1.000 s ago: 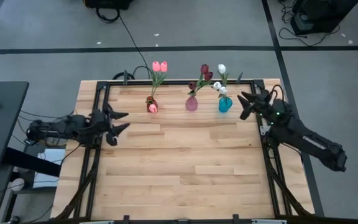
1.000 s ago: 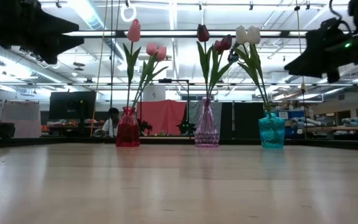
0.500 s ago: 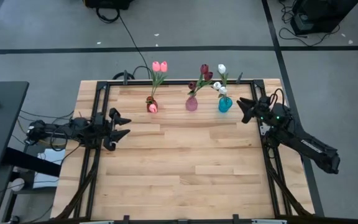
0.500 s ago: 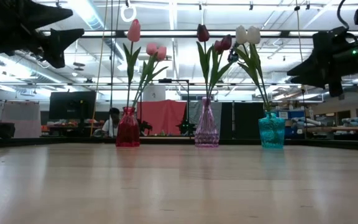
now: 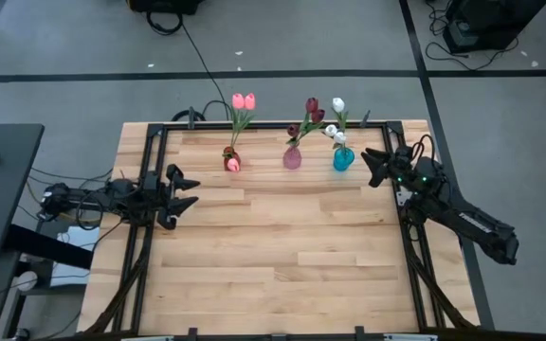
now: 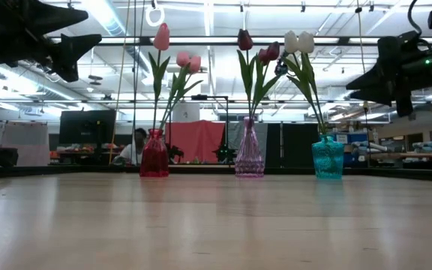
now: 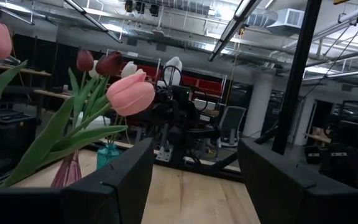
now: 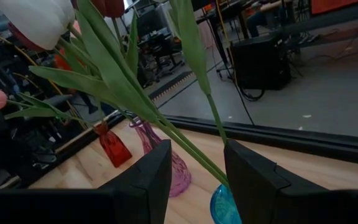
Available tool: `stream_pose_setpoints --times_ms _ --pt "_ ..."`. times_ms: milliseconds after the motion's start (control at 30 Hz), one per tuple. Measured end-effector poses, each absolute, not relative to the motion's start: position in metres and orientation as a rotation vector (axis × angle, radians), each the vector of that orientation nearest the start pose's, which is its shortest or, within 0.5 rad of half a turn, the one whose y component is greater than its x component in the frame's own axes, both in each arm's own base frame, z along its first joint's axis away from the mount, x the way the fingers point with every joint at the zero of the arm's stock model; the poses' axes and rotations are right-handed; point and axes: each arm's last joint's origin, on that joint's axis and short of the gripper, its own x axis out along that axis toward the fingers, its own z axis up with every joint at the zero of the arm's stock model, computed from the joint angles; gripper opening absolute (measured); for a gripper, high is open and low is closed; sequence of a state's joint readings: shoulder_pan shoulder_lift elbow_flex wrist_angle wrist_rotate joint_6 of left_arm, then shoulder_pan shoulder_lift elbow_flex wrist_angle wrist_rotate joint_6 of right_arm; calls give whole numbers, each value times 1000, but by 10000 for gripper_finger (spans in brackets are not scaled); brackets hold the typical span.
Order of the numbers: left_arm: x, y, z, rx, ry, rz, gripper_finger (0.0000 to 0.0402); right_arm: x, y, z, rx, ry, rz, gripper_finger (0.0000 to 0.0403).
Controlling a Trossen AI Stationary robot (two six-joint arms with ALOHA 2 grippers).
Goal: Sort flowers into vase by color
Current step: Return to Home Position
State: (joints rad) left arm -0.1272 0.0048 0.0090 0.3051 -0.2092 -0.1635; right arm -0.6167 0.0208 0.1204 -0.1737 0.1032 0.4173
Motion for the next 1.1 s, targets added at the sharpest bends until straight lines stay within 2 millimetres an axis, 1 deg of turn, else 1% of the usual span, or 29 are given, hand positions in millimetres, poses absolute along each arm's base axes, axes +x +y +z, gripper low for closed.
stream_pose_setpoints --times_ms 1100 --pt "92 -7 195 -216 -309 41 239 72 -55 186 417 -78 -724 157"
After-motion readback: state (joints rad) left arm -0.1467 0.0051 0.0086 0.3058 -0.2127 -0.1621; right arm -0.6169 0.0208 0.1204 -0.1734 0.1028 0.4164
